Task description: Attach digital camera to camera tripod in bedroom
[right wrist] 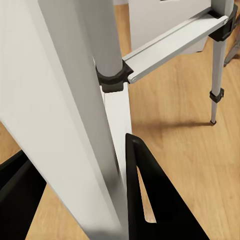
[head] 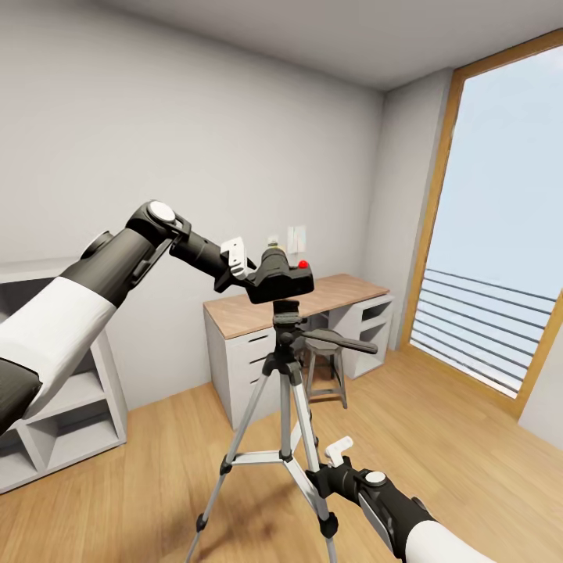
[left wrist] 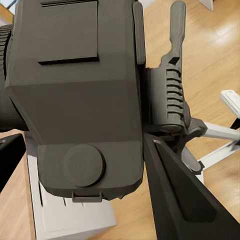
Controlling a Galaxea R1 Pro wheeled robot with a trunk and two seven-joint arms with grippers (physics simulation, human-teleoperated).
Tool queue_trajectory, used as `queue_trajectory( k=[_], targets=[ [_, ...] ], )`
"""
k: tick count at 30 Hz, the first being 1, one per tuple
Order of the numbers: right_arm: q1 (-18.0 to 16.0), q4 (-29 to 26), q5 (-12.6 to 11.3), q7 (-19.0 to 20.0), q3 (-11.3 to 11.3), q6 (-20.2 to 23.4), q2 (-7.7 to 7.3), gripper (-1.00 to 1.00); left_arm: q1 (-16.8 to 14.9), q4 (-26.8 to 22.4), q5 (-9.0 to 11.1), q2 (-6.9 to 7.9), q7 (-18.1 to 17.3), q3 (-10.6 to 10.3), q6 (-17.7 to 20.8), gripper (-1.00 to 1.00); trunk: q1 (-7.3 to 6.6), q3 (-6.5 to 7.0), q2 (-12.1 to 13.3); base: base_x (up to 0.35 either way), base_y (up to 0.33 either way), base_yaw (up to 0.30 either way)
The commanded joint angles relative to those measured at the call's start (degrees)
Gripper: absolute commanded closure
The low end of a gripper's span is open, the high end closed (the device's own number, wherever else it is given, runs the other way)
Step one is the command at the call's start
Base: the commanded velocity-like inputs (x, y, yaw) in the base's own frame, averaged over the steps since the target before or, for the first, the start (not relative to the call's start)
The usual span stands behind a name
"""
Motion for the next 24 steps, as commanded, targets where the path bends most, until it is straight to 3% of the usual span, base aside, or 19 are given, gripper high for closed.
queue_trajectory(
  k=[1,15,16,24],
  targets=[
    [-0.05,-0.07,0.95,0.04,0.2,0.1,0.0,1.0,-0.07,-0.09,-0.22,0.03,-0.23,-0.13,0.31,1.0,0.02,-0.11,-0.1,0.0,0.0,0.0],
    [-0.05,-0.07,0.95,0.04,0.05,0.1,-0.01,1.0,-0.06,-0.13,-0.03,-0.3,-0.05,-1.69,1.0,1.0,0.02,-0.11,-0.1,0.0,0.0,0.0],
    [-0.05,-0.08,0.95,0.04,-0.26,0.1,-0.01,1.0,-0.06,-0.11,0.01,-0.3,0.02,-1.8,1.02,-1.0,0.02,-0.11,-0.1,0.0,0.0,0.0],
    [-0.05,-0.06,0.95,0.04,-0.68,0.1,-0.01,1.0,-0.06,-0.09,0.02,-0.3,0.43,-1.92,1.05,-1.0,0.02,-0.11,-0.1,0.0,0.0,0.0]
  ],
)
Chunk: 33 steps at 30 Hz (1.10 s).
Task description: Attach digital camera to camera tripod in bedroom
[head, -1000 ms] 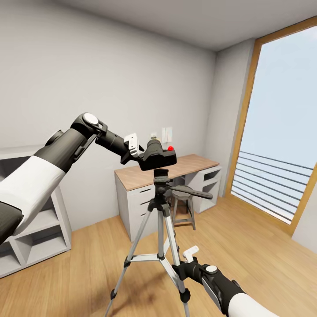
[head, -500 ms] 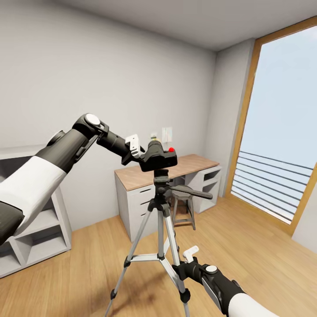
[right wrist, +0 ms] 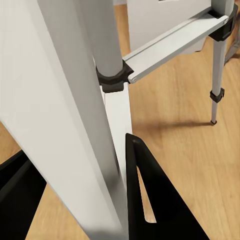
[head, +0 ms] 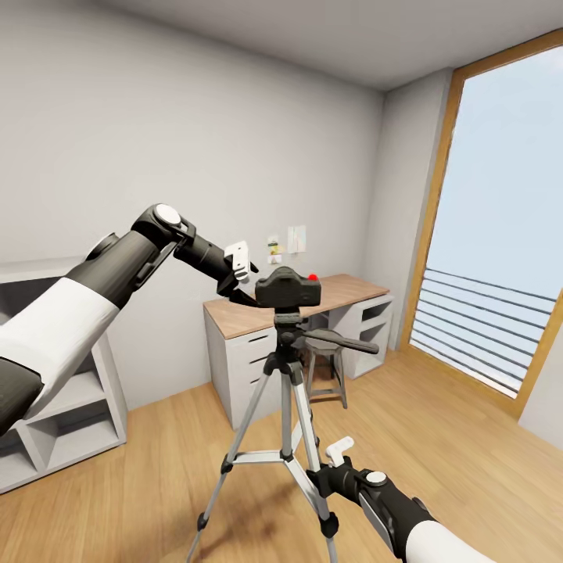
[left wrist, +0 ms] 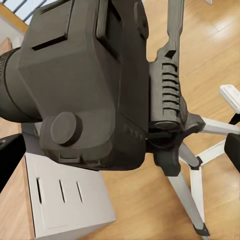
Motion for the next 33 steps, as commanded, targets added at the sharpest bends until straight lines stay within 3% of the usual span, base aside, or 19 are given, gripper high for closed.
queue_trajectory(
  k=[1,17,21,25,27,29,30,33],
  targets=[
    [-0.06,-0.11,0.67,0.08,0.03,0.09,0.01,1.0,-0.07,-0.09,-0.17,0.05,-0.2,-0.08,0.6,-1.0,0.02,-0.11,-0.1,0.0,0.0,0.0],
    [-0.06,-0.12,0.67,0.08,0.03,0.09,0.01,1.0,-0.07,0.02,0.09,0.18,-0.1,-0.07,0.6,-1.0,0.02,-0.11,-0.1,0.0,0.0,0.0],
    [-0.06,-0.12,0.67,0.08,0.03,0.09,0.01,1.0,-0.07,0.11,0.26,0.57,0.38,0.93,0.65,-1.0,0.02,-0.11,-0.1,0.0,0.0,0.0],
    [-0.06,-0.11,0.67,0.08,0.03,0.09,0.01,1.0,-0.07,0.16,0.7,1.43,2.7,6.14,0.74,-1.0,0.02,-0.11,-0.1,0.0,0.0,0.0],
    [-0.06,-0.1,0.67,0.08,0.03,0.09,0.01,1.0,-0.07,0.53,1.27,2.32,5.61,13.98,0.88,-1.0,0.02,-0.11,-0.1,0.0,0.0,0.0],
    [-0.06,-0.11,0.67,0.08,0.03,0.09,0.01,1.0,-0.07,1.16,1.6,2.69,6.92,17.85,1.0,-1.0,0.02,-0.11,-0.1,0.0,0.0,0.0],
    [-0.06,-0.08,0.67,0.08,0.03,0.11,0.01,1.0,-0.07,3.09,1.92,3.07,8.41,22.62,1.11,-1.0,0.02,-0.11,-0.1,0.0,0.0,0.0],
    [-0.06,-0.09,0.67,0.08,0.03,0.15,0.01,1.0,-0.07,7.19,2.12,3.47,10.14,26.72,1.24,-1.0,0.02,-0.11,-0.1,0.0,0.0,0.0]
  ],
)
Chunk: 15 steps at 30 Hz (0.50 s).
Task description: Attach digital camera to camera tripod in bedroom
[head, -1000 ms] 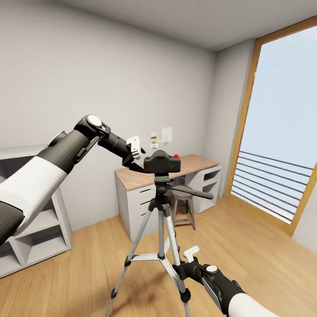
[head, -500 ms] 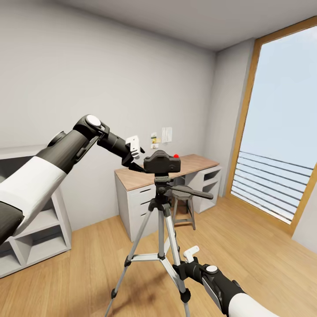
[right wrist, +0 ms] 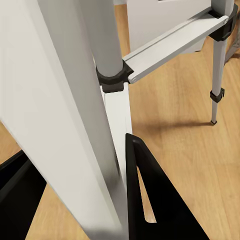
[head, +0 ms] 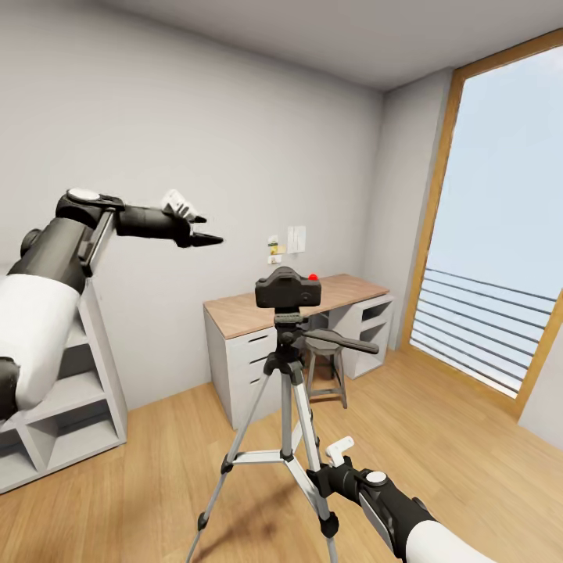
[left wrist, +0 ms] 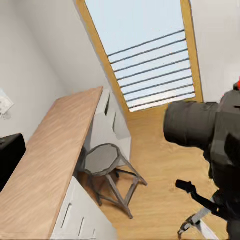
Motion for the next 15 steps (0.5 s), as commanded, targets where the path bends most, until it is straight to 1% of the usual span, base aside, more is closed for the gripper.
queue_trajectory(
  k=[1,2,3,5,6,7,8,10,11,13,14,15],
  targets=[
    [-0.03,-0.08,0.7,0.1,0.07,0.09,0.02,1.0,-0.06,1.3,-0.05,0.22,0.39,0.69,0.63,-1.0,0.02,-0.11,-0.1,0.0,0.0,0.0],
    [-0.03,-0.09,0.7,0.1,0.07,0.1,0.02,1.0,-0.06,2.75,-0.03,0.45,1.05,1.27,0.72,-1.0,0.02,-0.11,-0.1,0.0,0.0,0.0],
    [-0.03,-0.09,0.7,0.1,0.07,0.11,0.02,1.0,-0.06,6.09,0.0,1.04,2.77,2.15,0.98,-1.0,0.02,-0.11,-0.1,0.0,0.0,0.0],
    [-0.03,-0.1,0.7,0.1,0.07,0.11,0.0,1.0,-0.06,9.96,0.02,1.83,4.97,2.72,1.52,-1.0,0.02,-0.11,-0.1,0.0,0.0,0.0],
    [-0.03,-0.1,0.7,0.11,0.07,0.08,-0.03,1.0,-0.06,14.3,0.04,2.81,7.56,3.09,2.29,-1.0,0.02,-0.11,-0.1,0.0,0.0,0.0],
    [-0.03,-0.1,0.7,0.13,0.07,0.07,-0.02,1.0,-0.06,16.62,0.04,3.28,9.01,3.21,2.75,-1.0,0.02,-0.11,-0.1,0.0,0.0,0.0],
    [-0.03,-0.1,0.7,0.12,0.07,0.06,-0.01,1.0,-0.06,21.48,0.05,4.02,12.1,3.38,3.69,-1.0,0.02,-0.11,-0.1,0.0,0.0,0.0],
    [-0.03,-0.1,0.7,0.14,0.09,0.05,0.0,1.0,-0.06,26.6,0.05,4.5,15.37,3.5,4.53,-1.0,0.02,-0.11,-0.1,0.0,0.0,0.0],
    [-0.03,-0.11,0.7,0.16,0.11,0.04,0.02,1.0,-0.06,32.13,0.05,4.78,18.88,3.57,5.12,-1.0,0.02,-0.11,-0.1,0.0,0.0,0.0],
    [-0.03,-0.11,0.7,0.16,0.13,0.04,0.05,1.0,-0.03,37.3,0.06,4.93,22.4,3.62,5.5,-1.0,0.02,-0.11,-0.1,0.0,0.0,0.0],
    [-0.03,-0.11,0.7,0.17,0.14,0.05,0.05,1.0,0.07,40.54,0.06,5.02,25.36,3.65,5.78,-1.0,0.02,-0.11,-0.1,0.0,0.0,0.0],
    [-0.03,-0.11,0.7,0.17,0.14,0.06,0.05,1.0,0.22,41.51,0.06,5.03,26.57,3.66,5.83,-1.0,0.02,-0.11,-0.1,0.0,0.0,0.0]
  ],
)
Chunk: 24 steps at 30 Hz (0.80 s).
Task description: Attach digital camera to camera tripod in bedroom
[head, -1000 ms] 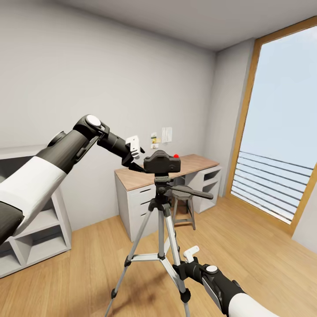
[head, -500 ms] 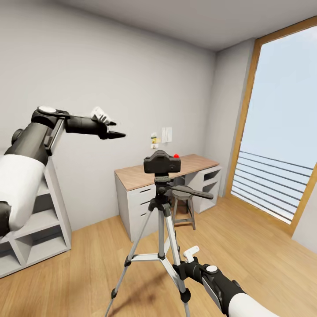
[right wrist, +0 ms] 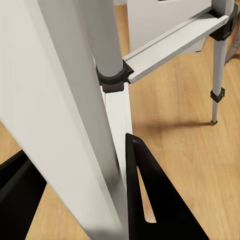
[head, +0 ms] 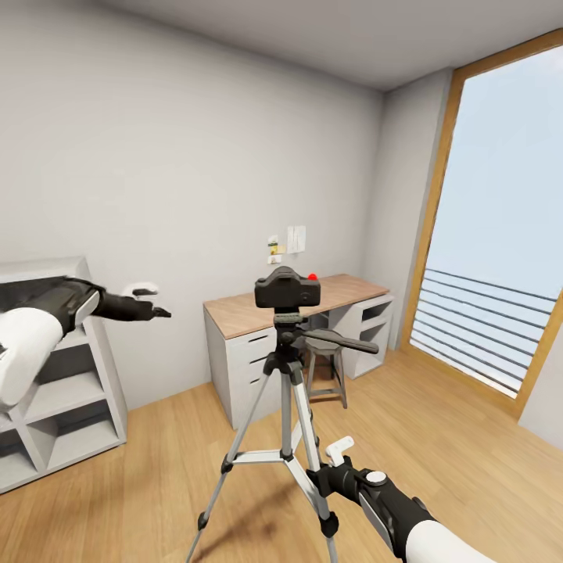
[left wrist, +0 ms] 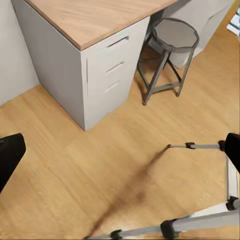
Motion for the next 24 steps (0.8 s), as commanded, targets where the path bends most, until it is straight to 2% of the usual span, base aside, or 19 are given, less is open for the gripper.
queue_trajectory(
  k=[1,4,5,7,8,11,12,13,14,15,18,19,23,24],
  targets=[
    [-0.04,-0.03,0.64,0.13,0.18,0.11,0.01,1.0,0.8,1.26,-0.48,0.01,1.37,0.13,0.21,-1.0,0.02,-0.11,-0.1,0.0,0.0,0.0],
    [-0.04,-0.02,0.64,0.14,0.18,0.16,0.0,1.0,4.15,2.71,-0.45,-0.16,2.89,0.14,0.09,-1.0,0.02,-0.11,-0.1,0.0,0.0,0.0],
    [-0.04,0.0,0.64,0.14,0.18,0.18,-0.01,1.0,7.21,3.25,-0.42,-0.4,3.49,0.15,0.04,-1.0,0.02,-0.11,-0.1,0.0,0.0,0.0],
    [-0.04,0.01,0.64,0.14,0.19,0.19,-0.01,1.0,10.47,3.6,-0.35,-0.72,3.91,0.18,0.01,-1.0,0.02,-0.11,-0.1,0.0,0.0,0.0],
    [-0.04,0.02,0.64,0.14,0.19,0.2,-0.01,1.0,13.76,3.82,-0.21,-1.13,4.29,0.21,-0.03,-1.0,0.02,-0.11,-0.1,0.0,0.0,0.0],
    [-0.04,0.03,0.64,0.17,0.19,0.21,-0.01,1.0,19.27,4.01,0.58,-2.04,4.67,0.26,-0.14,-1.0,0.02,-0.11,-0.1,0.0,0.0,0.0],
    [-0.04,0.03,0.64,0.18,0.19,0.21,-0.01,1.0,23.12,4.05,1.77,-2.68,4.82,0.25,-0.42,-1.0,0.02,-0.11,-0.1,0.0,0.0,0.0],
    [-0.04,0.05,0.64,0.19,0.19,0.21,-0.01,1.0,24.98,4.07,2.61,-2.94,4.87,0.25,-0.71,-1.0,0.02,-0.11,-0.1,0.0,0.0,0.0],
    [-0.04,0.09,0.64,0.2,0.19,0.21,-0.01,1.0,28.41,4.09,4.7,-3.35,4.89,0.25,-1.84,-1.0,0.02,-0.11,-0.1,0.0,0.0,0.0],
    [-0.04,0.13,0.64,0.21,0.21,0.21,-0.01,1.0,29.97,4.1,5.89,-3.49,4.86,0.25,-2.76,-1.0,0.02,-0.11,-0.1,0.0,0.0,0.0],
    [-0.04,0.26,0.64,0.22,0.2,0.22,0.03,1.0,34.16,4.15,9.63,-3.78,4.76,0.25,-7.1,-1.0,0.02,-0.11,-0.1,0.0,0.0,0.0],
    [-0.04,0.34,0.64,0.22,0.19,0.22,0.05,1.0,37.0,4.17,11.69,-3.85,4.9,0.25,-11.09,-1.0,0.02,-0.11,-0.1,0.0,0.0,0.0],
    [-0.04,0.42,0.64,0.29,0.19,0.22,0.03,1.0,43.6,4.2,14.55,-3.82,5.2,0.26,-20.63,-1.0,0.02,-0.11,-0.1,0.0,0.0,0.0],
    [-0.04,0.44,0.64,0.33,0.19,0.22,0.01,1.0,46.76,4.2,15.99,-3.89,5.29,0.26,-25.35,-1.0,0.02,-0.11,-0.1,0.0,0.0,0.0]
  ],
)
